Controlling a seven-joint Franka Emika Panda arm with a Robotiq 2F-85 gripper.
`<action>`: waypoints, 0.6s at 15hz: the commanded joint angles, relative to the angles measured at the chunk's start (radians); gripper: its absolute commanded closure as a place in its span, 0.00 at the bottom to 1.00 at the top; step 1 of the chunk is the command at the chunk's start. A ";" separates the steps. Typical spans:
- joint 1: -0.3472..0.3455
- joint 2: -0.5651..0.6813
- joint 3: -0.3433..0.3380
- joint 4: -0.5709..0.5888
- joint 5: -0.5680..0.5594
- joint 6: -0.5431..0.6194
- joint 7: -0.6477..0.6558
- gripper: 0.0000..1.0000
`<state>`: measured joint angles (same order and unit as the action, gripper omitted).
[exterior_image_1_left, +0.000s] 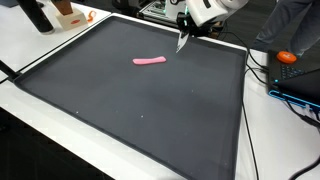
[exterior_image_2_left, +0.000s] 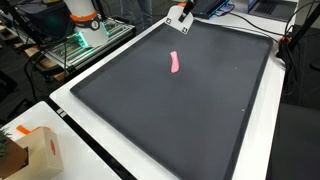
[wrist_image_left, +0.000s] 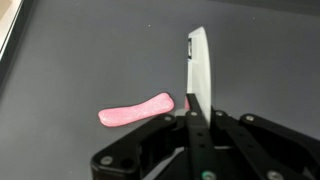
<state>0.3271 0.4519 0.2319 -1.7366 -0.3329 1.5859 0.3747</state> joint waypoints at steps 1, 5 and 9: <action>0.024 0.037 -0.027 0.023 0.000 -0.011 -0.052 0.99; 0.028 0.062 -0.035 0.038 0.002 -0.010 -0.056 0.99; 0.029 0.075 -0.046 0.071 0.012 -0.011 -0.044 0.99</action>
<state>0.3345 0.5083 0.2119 -1.7053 -0.3321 1.5860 0.3341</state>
